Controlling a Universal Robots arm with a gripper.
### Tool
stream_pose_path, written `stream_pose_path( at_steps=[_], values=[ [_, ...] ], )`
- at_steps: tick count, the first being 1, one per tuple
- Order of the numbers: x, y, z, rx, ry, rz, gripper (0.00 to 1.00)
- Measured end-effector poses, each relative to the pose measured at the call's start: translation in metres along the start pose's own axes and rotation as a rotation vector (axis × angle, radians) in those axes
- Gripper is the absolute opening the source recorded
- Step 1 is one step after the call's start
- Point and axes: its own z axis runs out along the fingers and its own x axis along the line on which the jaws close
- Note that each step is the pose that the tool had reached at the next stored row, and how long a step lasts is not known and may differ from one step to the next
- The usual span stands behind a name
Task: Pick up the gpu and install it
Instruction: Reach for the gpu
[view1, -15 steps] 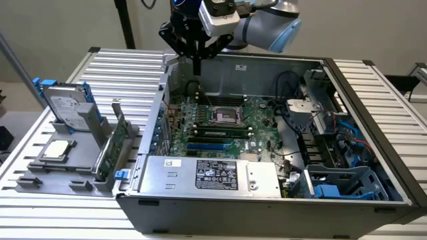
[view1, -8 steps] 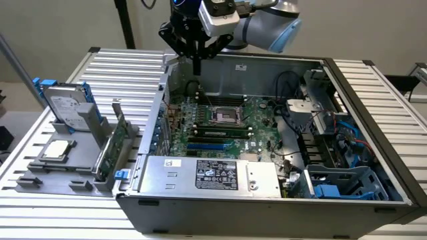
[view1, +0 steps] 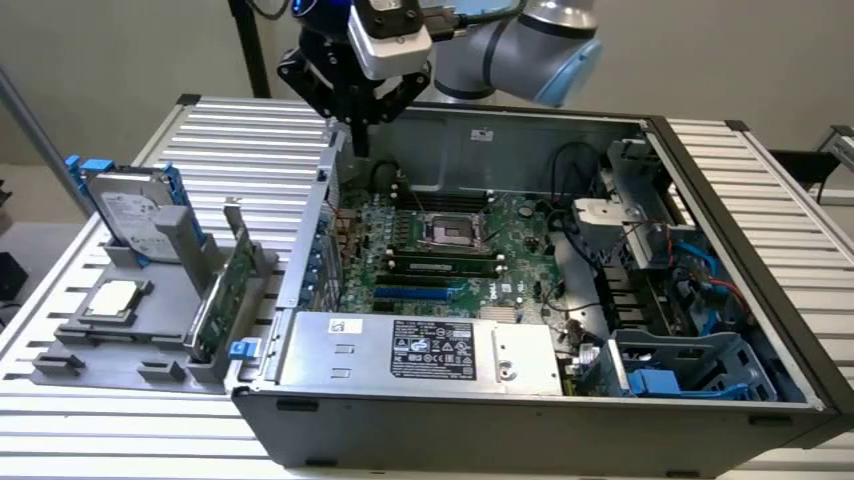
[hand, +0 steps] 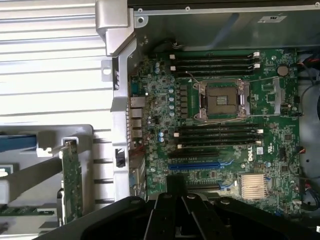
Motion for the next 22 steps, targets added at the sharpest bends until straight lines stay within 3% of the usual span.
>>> stream_pose_path(
  at_steps=[11, 22],
  values=[
    [0.049, -0.0187, -0.0007, 0.0, 0.0, 0.0, 0.11],
    [0.098, -0.0318, 0.001, 0.0012, -0.0001, 0.0, 0.11]
  ],
)
